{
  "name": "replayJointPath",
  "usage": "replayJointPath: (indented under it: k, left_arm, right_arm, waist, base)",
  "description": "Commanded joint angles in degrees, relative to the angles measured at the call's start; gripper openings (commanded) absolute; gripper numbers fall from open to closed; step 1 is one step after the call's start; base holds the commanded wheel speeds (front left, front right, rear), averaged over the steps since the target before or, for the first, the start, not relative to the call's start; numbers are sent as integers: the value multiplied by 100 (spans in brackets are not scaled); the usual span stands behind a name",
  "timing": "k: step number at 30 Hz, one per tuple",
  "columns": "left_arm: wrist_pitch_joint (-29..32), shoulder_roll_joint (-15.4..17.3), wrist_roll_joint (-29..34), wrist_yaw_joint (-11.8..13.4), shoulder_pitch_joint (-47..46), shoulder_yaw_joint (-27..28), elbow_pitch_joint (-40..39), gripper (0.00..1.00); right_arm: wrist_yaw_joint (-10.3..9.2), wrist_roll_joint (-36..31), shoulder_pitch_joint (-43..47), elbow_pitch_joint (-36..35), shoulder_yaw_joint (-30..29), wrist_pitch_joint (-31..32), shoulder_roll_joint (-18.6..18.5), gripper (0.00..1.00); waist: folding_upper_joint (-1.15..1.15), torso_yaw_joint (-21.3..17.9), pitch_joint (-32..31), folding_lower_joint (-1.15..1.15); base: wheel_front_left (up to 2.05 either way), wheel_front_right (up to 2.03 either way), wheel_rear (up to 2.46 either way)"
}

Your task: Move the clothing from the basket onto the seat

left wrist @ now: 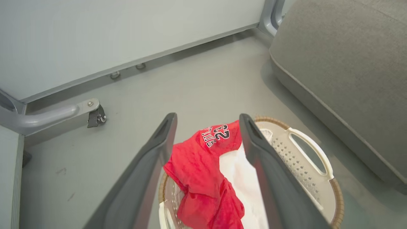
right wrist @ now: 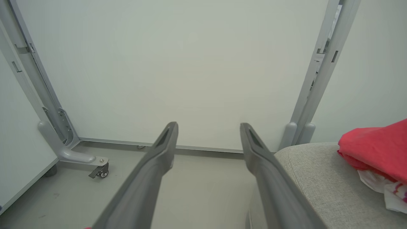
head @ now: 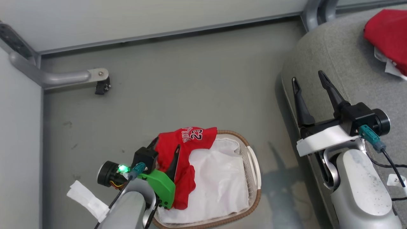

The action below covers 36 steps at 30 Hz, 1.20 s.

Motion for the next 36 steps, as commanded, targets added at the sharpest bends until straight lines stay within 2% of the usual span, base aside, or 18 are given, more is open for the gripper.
replayJointPath:
  k: [1,9,17,22,36]
  left_arm:
    - [3,26,-51,-6,-206,-117,222,100]
    - [3,33,-218,40,-833,-760,1355,100]
    - [3,36,-298,114,-1265,-984,1977,100]
    - [16,57,-275,242,-1527,-1005,2493,100]
    - [412,206,-511,1000,-1852,-824,2953,100]
  right_arm:
    - [-8,-55,-150,-80,31,-1,-16,100]
    - [-7,70,-509,-369,142,-1,-13,100]
    - [-8,199,-748,-527,222,-1,-13,100]
    - [-8,269,-848,-579,305,-1,-13,100]
    - [-8,431,-1007,-663,516,-1,-14,100]
  waist:
    - [0,-542,834,0]
    - [0,-950,1827,0]
    - [0,-1151,2580,0]
    - [0,-1256,2883,0]
    - [0,-1481,3280,0]
  base:
    - [0,0,0]
    - [0,0,0]
    - [0,0,0]
    - [0,0,0]
    - [0,0,0]
